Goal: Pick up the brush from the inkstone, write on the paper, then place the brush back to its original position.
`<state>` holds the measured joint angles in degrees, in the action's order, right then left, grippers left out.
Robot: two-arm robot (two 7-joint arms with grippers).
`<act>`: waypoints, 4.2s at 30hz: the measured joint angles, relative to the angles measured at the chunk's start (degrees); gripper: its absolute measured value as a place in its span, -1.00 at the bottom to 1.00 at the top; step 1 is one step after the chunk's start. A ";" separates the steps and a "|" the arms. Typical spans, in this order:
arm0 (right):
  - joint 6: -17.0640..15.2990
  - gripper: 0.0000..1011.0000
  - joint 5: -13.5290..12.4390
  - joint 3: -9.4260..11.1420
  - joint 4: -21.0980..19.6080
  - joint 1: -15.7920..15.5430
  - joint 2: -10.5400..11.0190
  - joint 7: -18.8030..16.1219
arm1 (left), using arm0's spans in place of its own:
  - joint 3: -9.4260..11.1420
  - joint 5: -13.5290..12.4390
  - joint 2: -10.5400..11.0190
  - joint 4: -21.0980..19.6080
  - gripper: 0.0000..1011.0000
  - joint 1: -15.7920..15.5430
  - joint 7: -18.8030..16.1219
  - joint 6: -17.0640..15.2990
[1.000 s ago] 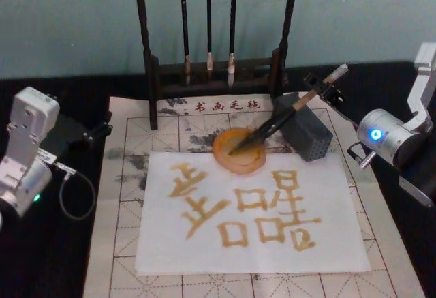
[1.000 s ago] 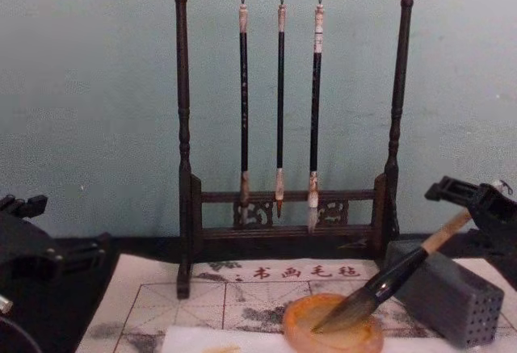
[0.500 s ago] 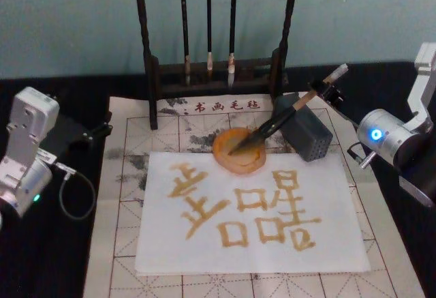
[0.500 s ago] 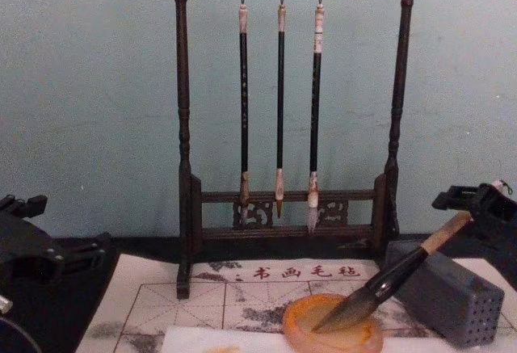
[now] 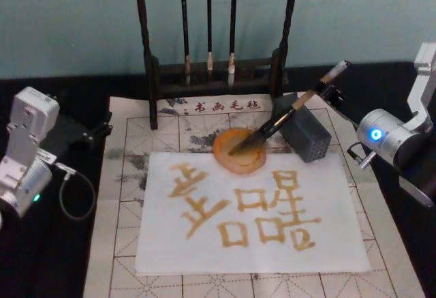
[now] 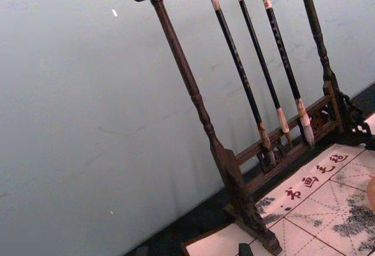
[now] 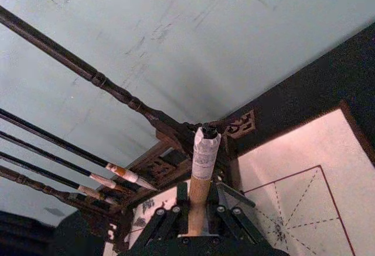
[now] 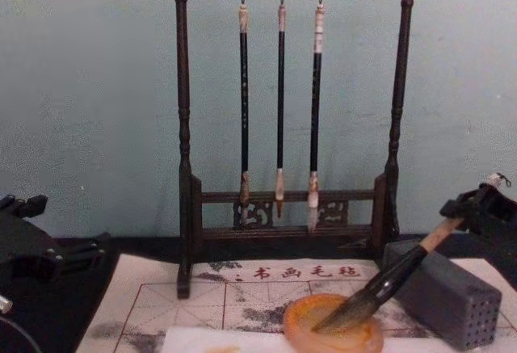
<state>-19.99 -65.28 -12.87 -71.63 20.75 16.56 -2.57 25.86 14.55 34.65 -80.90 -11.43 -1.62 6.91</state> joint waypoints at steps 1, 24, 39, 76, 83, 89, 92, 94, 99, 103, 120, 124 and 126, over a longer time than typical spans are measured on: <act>0.00 -0.61 0.00 0.00 0.00 0.00 0.00 0.00 | 0.00 0.00 0.00 0.00 0.98 0.00 0.00 0.00; 2.05 -0.61 -0.05 -1.18 -1.55 -0.30 1.04 -1.14 | 0.00 0.00 0.00 0.00 0.98 0.00 0.00 0.00; 12.43 -0.61 7.39 -6.19 -7.05 -2.07 4.79 -6.33 | 0.00 0.00 0.00 0.00 0.98 0.00 0.00 0.00; 35.59 -0.61 31.31 -8.98 -13.02 -11.61 7.72 -15.96 | 0.00 0.00 0.00 0.00 0.98 0.00 0.00 0.00; 36.71 -0.61 32.43 -8.20 -14.58 -13.62 8.25 -17.13 | 0.00 0.00 0.00 0.00 0.98 0.00 0.00 0.00; 37.71 -0.61 33.44 -7.27 -15.85 -15.61 8.82 -18.32 | 0.00 0.00 0.00 0.00 0.98 0.00 0.00 0.00; 37.74 -0.61 33.59 -6.88 -16.36 -16.40 8.94 -18.72 | 0.00 0.00 0.00 0.00 0.98 0.00 0.00 0.00; 37.74 -0.61 33.63 -6.68 -16.62 -16.80 9.01 -18.91 | 0.01 0.00 0.00 0.00 0.98 0.00 0.00 0.00; 37.38 -0.61 33.83 -5.91 -17.45 -18.02 9.10 -19.37 | 0.00 0.00 0.00 0.00 0.98 0.00 0.00 0.00; 37.12 -0.61 33.97 -5.23 -18.18 -18.80 9.11 -19.61 | 0.00 0.00 0.00 0.00 0.98 0.00 0.00 0.00; 36.80 -0.61 34.23 -1.55 -21.16 -21.65 8.45 -20.53 | 0.00 0.00 0.00 0.01 0.98 0.00 0.00 0.00; 36.32 -0.61 32.73 0.32 -22.98 -22.27 8.21 -20.92 | 0.00 0.00 0.00 0.00 0.98 0.00 0.00 0.00; 35.70 -0.61 32.35 0.86 -23.59 -22.44 8.22 -20.91 | 0.00 0.00 0.00 0.00 0.98 0.00 0.00 0.00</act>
<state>15.71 -32.93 -12.00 -95.23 -1.69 24.78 -23.48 25.86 14.55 34.65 -80.90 -11.43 -1.62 6.91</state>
